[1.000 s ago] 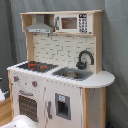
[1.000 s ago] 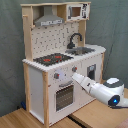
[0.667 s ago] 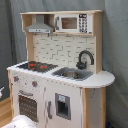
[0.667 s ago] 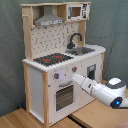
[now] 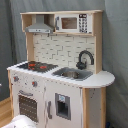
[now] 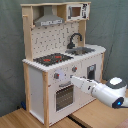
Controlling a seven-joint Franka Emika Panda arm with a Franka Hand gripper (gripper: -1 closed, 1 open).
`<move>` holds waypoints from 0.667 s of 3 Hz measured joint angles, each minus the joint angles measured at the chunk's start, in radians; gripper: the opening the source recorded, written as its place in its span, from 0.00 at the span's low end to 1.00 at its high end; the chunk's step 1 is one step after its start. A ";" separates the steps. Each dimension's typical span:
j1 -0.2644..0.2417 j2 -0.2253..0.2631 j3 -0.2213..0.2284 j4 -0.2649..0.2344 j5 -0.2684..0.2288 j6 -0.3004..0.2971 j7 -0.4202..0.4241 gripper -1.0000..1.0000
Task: Play with the kitchen
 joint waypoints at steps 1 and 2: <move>-0.004 0.003 -0.010 -0.001 0.000 0.006 -0.108 1.00; -0.015 0.013 -0.014 -0.006 0.000 0.017 -0.212 1.00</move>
